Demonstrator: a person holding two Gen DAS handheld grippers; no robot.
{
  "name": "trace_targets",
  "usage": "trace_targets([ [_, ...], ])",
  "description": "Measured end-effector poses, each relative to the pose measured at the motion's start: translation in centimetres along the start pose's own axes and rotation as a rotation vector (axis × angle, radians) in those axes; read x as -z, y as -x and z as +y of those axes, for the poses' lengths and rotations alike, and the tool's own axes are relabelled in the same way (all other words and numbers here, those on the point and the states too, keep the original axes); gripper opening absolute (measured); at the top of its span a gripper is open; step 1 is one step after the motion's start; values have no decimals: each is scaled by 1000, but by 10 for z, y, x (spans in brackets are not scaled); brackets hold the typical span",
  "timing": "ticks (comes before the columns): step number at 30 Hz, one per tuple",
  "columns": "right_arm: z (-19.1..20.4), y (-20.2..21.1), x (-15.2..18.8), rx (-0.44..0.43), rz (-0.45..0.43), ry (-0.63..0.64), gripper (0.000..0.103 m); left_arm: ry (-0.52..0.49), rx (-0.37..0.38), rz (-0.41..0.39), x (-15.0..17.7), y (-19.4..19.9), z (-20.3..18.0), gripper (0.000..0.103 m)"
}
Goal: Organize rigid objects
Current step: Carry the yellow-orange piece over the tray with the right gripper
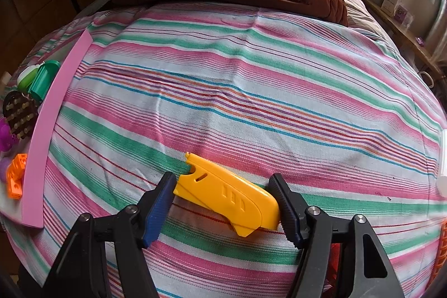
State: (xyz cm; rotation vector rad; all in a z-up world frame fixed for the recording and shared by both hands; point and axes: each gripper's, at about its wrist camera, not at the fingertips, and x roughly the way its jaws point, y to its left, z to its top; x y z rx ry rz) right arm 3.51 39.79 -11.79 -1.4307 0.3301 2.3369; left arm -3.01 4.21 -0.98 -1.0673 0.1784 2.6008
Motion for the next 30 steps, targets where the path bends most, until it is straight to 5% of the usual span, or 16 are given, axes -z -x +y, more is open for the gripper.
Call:
trace_targets([
  [17,14,10,10,49,6,-94,62,25,-4,-12,6,6,11,78],
  [30,30,22,16,0,-13,-120,62,20,-11,2,14,6,16,78],
])
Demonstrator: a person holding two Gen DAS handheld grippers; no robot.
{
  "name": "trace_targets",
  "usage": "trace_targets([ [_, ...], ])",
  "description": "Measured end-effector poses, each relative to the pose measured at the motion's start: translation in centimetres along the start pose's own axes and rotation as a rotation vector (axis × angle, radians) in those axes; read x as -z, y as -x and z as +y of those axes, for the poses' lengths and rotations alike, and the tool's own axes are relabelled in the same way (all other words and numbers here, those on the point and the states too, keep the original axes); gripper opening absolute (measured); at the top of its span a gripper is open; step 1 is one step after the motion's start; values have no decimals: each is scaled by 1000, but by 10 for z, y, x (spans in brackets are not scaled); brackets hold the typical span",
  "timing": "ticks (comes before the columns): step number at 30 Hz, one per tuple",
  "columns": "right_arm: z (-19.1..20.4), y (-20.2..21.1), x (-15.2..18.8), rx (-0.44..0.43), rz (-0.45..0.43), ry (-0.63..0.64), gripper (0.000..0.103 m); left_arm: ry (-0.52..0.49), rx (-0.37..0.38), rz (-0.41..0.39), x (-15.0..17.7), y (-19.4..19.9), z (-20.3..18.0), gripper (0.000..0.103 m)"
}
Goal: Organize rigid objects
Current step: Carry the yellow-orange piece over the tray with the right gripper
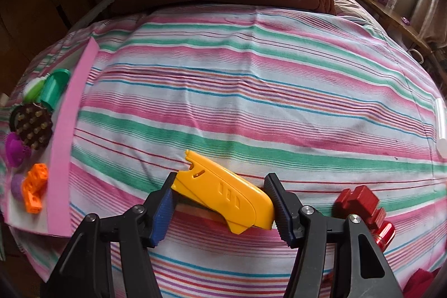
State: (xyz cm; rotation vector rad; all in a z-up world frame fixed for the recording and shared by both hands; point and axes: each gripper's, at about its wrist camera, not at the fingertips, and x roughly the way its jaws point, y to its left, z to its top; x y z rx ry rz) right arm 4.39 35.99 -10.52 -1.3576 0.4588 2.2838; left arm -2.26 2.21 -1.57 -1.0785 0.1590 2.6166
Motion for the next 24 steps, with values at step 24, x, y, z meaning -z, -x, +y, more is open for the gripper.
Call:
trace_targets([
  [24,218,17,-20,-300,21,440,62,32,-43,6,4,-1,19,78],
])
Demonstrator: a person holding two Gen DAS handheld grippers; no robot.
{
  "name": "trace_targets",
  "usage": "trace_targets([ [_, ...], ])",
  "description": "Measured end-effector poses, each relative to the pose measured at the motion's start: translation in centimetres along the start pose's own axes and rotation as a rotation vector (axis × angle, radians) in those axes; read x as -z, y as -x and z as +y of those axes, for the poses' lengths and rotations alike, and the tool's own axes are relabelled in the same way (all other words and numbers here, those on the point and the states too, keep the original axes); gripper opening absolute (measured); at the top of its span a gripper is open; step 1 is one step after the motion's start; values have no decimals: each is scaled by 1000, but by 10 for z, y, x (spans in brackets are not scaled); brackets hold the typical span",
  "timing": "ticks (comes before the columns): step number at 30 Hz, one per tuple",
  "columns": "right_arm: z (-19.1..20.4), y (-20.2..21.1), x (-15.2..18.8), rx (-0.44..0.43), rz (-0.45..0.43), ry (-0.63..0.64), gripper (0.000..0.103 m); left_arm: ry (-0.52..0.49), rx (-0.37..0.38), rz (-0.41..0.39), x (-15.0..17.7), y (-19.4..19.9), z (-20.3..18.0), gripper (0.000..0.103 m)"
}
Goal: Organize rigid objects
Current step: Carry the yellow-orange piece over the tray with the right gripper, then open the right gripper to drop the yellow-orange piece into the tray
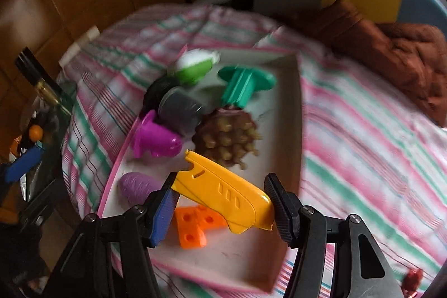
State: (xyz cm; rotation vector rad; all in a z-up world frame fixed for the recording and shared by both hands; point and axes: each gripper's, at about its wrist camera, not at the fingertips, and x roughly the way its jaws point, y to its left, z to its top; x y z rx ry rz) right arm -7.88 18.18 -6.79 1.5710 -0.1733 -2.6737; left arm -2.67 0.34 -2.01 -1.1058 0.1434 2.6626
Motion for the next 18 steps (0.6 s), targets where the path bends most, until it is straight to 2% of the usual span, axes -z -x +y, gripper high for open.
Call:
trace_targets([
  [1,0,-7,-3,9,10,-2,61,-1,-1,0,0,0,0,78],
  [2,0,-13,-6,21,11,-4,47,-3,-2,1,1,0,0,78],
  [4,-3,-24,-14,60,25,-21,31,-4,-3,5,1,-1,0,78],
  [10,-11,-32,-13,31,34,-44,31,3,0,8,1,-3,2,78],
  [18,-13,-25,-1,28,14,-44,40,2,-1,14,4,-4,0,78],
])
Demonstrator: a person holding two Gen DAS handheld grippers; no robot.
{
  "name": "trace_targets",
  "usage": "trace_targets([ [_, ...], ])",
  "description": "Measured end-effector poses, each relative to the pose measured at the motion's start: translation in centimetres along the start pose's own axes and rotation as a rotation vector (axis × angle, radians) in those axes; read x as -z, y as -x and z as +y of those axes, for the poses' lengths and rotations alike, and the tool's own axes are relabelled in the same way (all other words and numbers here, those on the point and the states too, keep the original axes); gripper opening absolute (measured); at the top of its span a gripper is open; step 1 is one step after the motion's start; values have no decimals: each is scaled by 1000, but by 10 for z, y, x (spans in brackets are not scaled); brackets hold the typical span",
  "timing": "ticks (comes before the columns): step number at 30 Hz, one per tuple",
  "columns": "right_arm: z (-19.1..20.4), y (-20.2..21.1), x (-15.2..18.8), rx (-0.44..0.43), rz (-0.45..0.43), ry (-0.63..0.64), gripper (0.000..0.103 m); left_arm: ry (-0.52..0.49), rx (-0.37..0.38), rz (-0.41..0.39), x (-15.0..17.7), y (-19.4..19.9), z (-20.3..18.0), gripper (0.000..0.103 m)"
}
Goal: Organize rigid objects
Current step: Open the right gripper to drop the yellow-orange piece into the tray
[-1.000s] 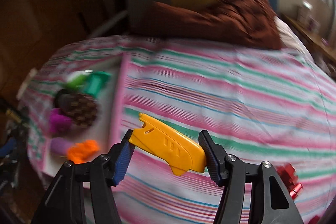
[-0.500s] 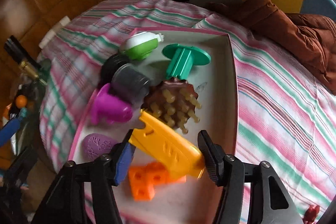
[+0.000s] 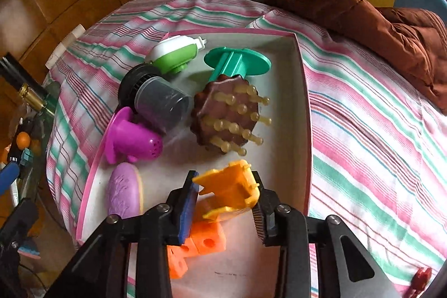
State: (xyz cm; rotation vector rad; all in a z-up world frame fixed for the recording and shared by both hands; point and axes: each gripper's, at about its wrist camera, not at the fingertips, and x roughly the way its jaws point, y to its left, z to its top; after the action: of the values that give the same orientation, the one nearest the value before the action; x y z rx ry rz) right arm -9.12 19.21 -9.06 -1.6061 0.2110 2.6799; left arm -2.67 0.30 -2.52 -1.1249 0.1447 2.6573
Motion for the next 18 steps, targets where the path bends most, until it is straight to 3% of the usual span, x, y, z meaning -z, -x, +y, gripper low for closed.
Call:
trace_targets([
  [2,1,6,3,2,-16,2,47,0,1,0,0,0,0,78],
  [18,-7,70,38,53,-171,10,65,-13,6,2,-1,3,-9,78],
])
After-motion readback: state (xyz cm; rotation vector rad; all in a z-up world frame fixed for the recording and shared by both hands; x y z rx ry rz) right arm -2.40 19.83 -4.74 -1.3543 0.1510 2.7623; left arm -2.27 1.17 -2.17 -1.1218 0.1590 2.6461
